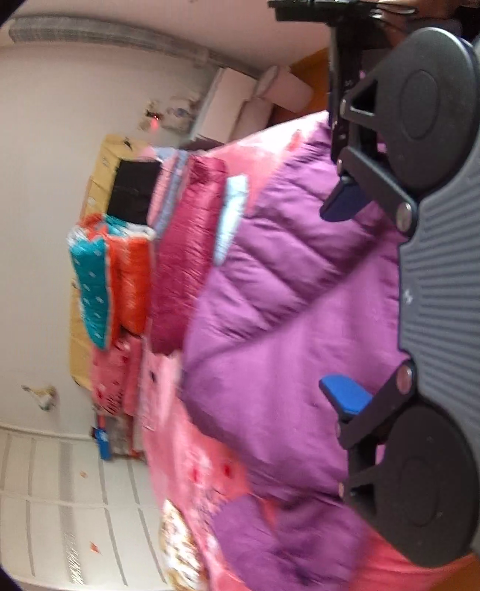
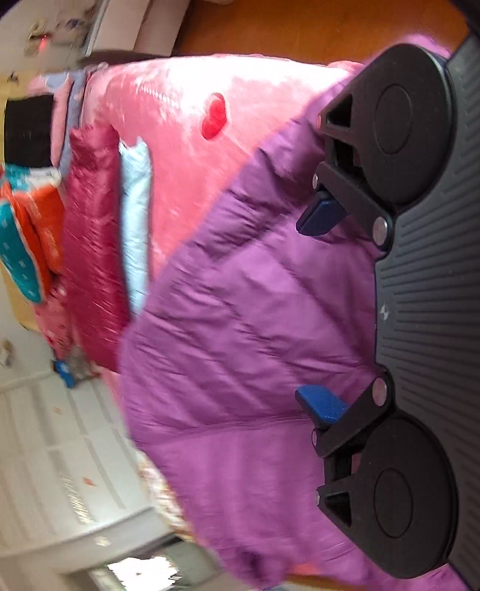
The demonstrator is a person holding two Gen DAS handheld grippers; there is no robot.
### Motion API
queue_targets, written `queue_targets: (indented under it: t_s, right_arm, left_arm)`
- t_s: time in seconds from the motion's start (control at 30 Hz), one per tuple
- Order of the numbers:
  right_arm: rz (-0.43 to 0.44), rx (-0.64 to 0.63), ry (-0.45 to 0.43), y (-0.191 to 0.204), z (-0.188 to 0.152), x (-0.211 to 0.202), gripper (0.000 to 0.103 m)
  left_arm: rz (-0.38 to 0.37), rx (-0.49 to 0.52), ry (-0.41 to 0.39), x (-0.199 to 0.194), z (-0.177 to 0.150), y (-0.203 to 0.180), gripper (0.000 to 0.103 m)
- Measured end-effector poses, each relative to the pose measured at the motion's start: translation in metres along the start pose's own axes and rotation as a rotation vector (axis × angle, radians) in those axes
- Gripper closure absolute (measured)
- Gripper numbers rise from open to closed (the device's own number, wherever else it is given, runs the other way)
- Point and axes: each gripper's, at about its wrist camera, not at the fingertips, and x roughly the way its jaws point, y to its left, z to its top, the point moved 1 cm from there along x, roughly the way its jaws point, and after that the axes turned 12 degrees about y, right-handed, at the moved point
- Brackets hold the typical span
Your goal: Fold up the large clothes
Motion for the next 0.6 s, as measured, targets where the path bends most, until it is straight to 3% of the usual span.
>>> queue_targets:
  t_s: [0.17, 0.33, 0.47, 0.6]
  right_arm:
    - [0.057, 0.107, -0.056, -0.02, 0.042, -0.014, 0.0]
    - [0.12, 0.181, -0.094, -0.036, 0.092, -0.011, 0.0]
    - [0.197, 0.253, -0.113, -0.042, 0.125, 0.018, 0.0]
    - [0.195, 0.251, -0.119, -0.039, 0.159, 0.061, 0.0]
  left_arm:
    - [-0.004, 0.037, -0.049, 0.047, 0.036, -0.003, 0.007]
    - [0.02, -0.032, -0.018, 0.112, 0.049, 0.028, 0.007]
    - [0.088, -0.067, -0.023, 0.145, 0.045, 0.059, 0.007]
    - [0.126, -0.08, -0.02, 0.164, 0.037, 0.085, 0.007]
